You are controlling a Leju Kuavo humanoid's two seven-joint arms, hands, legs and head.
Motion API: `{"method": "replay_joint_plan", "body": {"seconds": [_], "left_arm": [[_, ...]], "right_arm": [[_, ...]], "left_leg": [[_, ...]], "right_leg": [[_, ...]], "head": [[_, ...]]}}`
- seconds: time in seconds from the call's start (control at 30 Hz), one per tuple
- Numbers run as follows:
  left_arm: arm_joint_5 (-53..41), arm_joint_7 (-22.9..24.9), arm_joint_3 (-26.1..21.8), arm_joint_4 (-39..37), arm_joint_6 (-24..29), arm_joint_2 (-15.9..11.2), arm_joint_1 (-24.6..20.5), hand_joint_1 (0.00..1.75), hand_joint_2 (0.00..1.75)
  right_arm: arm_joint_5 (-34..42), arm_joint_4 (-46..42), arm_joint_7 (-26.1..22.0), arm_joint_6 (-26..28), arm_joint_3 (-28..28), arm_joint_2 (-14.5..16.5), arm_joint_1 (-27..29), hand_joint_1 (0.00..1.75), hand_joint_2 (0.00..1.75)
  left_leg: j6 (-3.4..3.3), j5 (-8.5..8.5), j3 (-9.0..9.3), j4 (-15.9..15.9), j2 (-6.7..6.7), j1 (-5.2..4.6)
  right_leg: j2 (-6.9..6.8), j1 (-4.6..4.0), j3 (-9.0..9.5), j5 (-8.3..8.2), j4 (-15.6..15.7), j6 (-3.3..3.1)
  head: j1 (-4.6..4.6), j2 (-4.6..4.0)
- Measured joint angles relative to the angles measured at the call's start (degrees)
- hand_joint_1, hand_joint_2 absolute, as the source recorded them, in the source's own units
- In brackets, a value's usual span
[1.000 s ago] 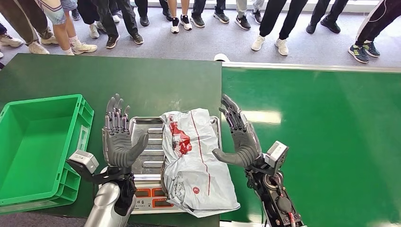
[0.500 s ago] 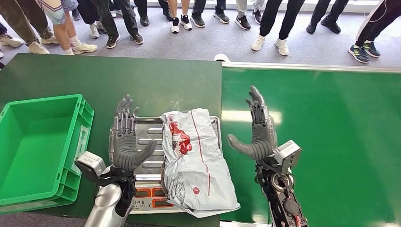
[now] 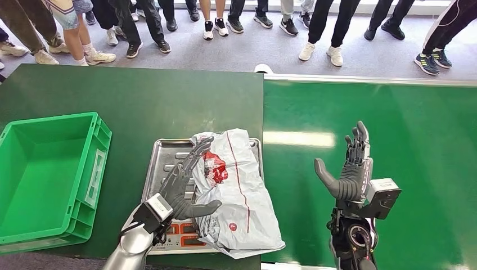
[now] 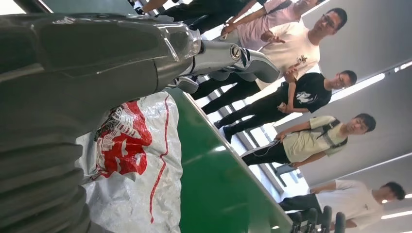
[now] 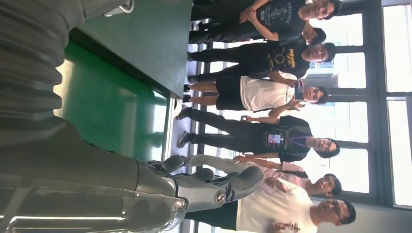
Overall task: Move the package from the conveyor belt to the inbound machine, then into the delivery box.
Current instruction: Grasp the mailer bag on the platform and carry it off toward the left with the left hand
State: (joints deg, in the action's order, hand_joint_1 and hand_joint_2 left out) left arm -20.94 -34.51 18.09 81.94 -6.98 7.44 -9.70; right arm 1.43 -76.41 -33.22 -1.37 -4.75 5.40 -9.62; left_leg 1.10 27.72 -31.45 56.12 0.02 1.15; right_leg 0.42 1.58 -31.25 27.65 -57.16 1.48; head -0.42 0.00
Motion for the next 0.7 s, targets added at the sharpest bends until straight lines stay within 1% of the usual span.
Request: {"method": "replay_joint_plan", "body": {"seconds": [0.1, 0.23, 0.3, 0.5, 0.7], "left_arm": [[-3.1, 1.7, 0.7, -0.1, -1.2, -0.5, -0.5, 0.0, 1.75], [-10.0, 5.0, 2.0, -1.3, -3.1, -1.3, -1.2, 0.0, 1.75], [-11.7, 5.7, 2.6, -2.1, -3.8, -1.7, -1.6, 0.0, 1.75], [-12.7, 6.4, 3.4, -3.8, -4.2, -2.3, -2.5, 0.0, 1.75], [-18.1, 10.7, 4.7, -7.0, -2.9, -2.8, -4.2, 0.0, 1.75]], "right_arm": [[-0.5, -0.6, 0.4, 0.1, 0.8, 0.4, 0.4, 0.0, 1.75], [-1.3, -1.6, 1.1, -0.3, 2.0, 1.1, 1.0, 0.0, 1.75], [-1.5, -1.9, 1.3, -0.6, 2.5, 1.3, 1.3, 0.0, 1.75], [-1.7, -2.4, 1.4, -0.8, 3.3, 1.8, 1.6, 0.0, 1.75], [-2.4, -3.0, 2.5, -1.8, 4.1, 2.5, 1.9, 0.0, 1.75]], "left_leg": [[0.0, 0.0, 0.01, 0.0, 0.0, 0.0], [0.0, 0.0, 0.0, 0.0, 0.0, 0.0], [0.0, 0.0, 0.0, 0.0, 0.0, -0.01], [0.0, 0.0, 0.01, 0.0, 0.0, 0.0], [0.0, 0.0, 0.01, 0.0, -0.01, 0.0]], "right_leg": [[0.0, 0.0, 0.0, 0.0, 0.0, 0.0], [0.0, 0.01, 0.0, 0.0, 0.0, 0.0], [0.0, 0.01, -0.01, 0.0, 0.0, 0.0], [0.0, 0.0, 0.0, 0.0, 0.0, 0.0], [0.0, 0.0, 0.01, 0.0, 0.0, 0.0]], "head": [[0.01, 0.0], [0.01, 0.0], [0.01, 0.0], [0.01, 0.0], [0.02, 0.0]]}}
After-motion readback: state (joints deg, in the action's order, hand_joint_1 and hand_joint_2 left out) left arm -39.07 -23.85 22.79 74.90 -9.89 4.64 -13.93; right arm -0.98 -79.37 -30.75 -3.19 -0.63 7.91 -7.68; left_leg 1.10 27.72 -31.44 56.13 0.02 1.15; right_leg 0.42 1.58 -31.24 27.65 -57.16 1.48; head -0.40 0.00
